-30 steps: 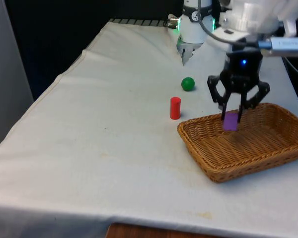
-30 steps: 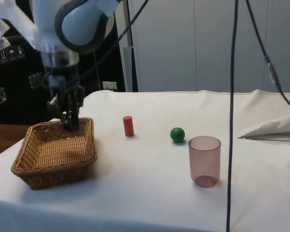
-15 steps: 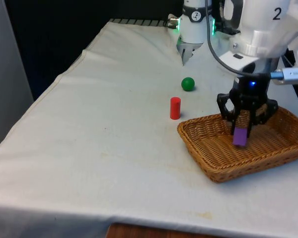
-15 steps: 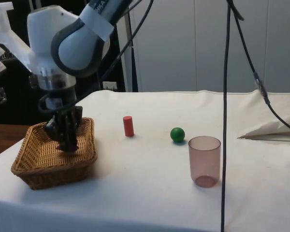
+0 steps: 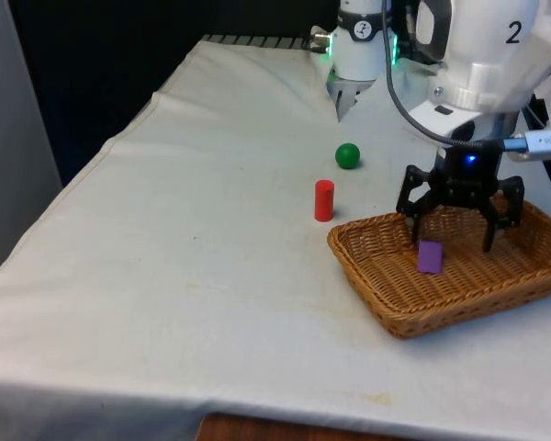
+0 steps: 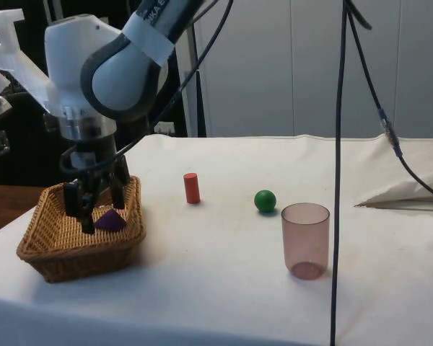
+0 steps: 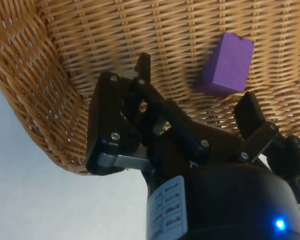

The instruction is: Pick up the triangular block and place it into the basket.

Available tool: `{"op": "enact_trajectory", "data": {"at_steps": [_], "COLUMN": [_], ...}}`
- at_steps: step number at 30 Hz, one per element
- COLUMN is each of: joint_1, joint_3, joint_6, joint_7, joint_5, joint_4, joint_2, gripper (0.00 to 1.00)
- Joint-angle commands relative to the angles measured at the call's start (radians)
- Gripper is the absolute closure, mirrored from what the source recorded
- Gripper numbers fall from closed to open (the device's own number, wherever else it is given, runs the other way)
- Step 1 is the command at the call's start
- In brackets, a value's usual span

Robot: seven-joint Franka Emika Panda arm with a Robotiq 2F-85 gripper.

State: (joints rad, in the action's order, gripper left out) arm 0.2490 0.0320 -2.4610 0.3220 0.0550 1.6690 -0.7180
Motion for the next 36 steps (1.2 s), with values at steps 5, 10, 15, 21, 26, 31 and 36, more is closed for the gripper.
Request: {"op": "enact_trajectory", "data": {"at_steps": [5,10,15,21,26,31,36], "joint_1": [-0.004,-0.003,-0.001,0.002,0.002,0.002,0.002], "joint_3": [-0.007,-0.005,-0.004,-0.005,-0.005,-0.005,-0.004], "joint_6": [0.008,0.039,0.076,0.104,0.094,0.07,0.043], "joint_7": [-0.005,-0.005,-0.004,-0.003,-0.002,-0.003,-0.003], "joint_5": [-0.009,-0.007,-0.006,-0.005,-0.004,-0.003,-0.003], "joint_4": [0.003,0.003,0.008,0.04,0.1,0.162,0.215], "joint_2": [0.023,0.05,0.09,0.142,0.192,0.234,0.265], "gripper": [0.0,0.0,0.0,0.0,0.0,0.0,0.0]}}
